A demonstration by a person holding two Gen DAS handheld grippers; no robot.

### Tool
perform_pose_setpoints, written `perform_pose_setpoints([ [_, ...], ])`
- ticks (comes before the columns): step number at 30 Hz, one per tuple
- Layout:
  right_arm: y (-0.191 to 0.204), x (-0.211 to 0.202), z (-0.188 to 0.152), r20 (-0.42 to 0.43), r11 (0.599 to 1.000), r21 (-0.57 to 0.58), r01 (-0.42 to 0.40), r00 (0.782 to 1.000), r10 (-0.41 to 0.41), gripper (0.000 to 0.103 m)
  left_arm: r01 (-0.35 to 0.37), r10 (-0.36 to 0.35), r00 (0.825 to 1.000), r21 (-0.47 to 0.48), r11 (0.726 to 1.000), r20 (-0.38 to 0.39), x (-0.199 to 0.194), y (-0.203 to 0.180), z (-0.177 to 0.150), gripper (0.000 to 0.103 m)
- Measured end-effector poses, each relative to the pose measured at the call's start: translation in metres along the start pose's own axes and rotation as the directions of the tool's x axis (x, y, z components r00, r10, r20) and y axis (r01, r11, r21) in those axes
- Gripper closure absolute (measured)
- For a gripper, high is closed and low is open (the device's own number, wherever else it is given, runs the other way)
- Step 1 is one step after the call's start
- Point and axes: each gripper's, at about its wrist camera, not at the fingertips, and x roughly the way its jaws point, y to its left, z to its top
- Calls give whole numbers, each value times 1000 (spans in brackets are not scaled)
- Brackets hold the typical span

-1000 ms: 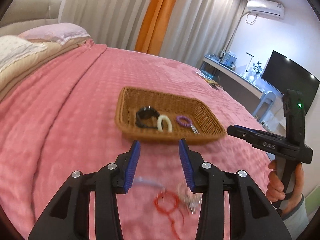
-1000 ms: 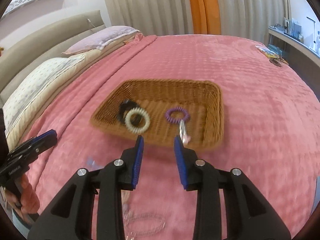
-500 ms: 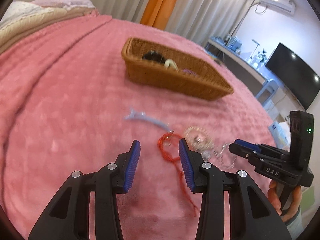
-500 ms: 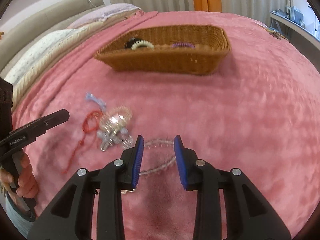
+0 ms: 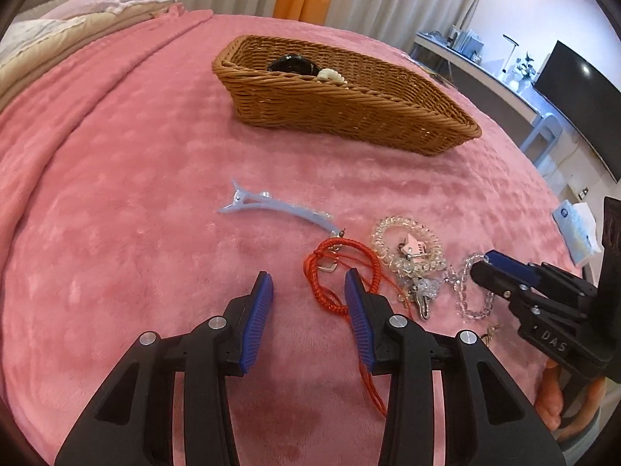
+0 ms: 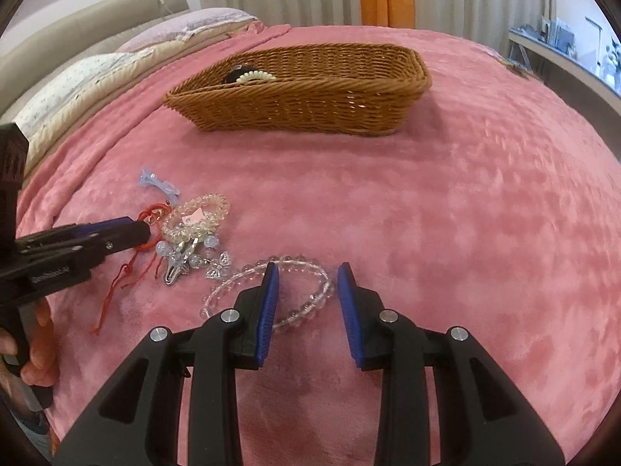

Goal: Organize jewelry
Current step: 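Grasp the red cord bracelet with the left tool while the right grasps a clear bead bracelet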

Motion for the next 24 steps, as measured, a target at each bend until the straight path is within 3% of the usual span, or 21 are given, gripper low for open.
perform_pose_setpoints([
  [5, -4, 1, 0, -11, 1000, 6, -9, 1000, 9, 74, -9, 9, 1000, 7, 1000, 13, 0, 1, -3, 70],
  [9, 7, 4, 1, -17, 999, -41, 33, 999, -34, 75, -10, 9, 1000, 25, 1000, 23, 0, -2, -4, 82],
  [13, 12, 2, -1, -5, 998, -67, 19, 1000, -20, 96, -19, 17, 999, 46, 999, 36, -2, -6, -7, 98],
  [14, 15, 1, -2, 0, 997, -78, 18, 1000, -18, 97, -16, 14, 999, 46, 999, 42, -4, -6, -8, 100],
  [20, 23, -12, -6, 62, 993, -118, -7, 998, 14, 97, 60, -60, 996, 10, 998, 70, -13, -1, -15, 101],
  [24, 24, -26, -5, 108, 992, -119, -43, 993, 56, 97, 70, -70, 992, 1, 998, 104, -22, -1, -17, 101],
])
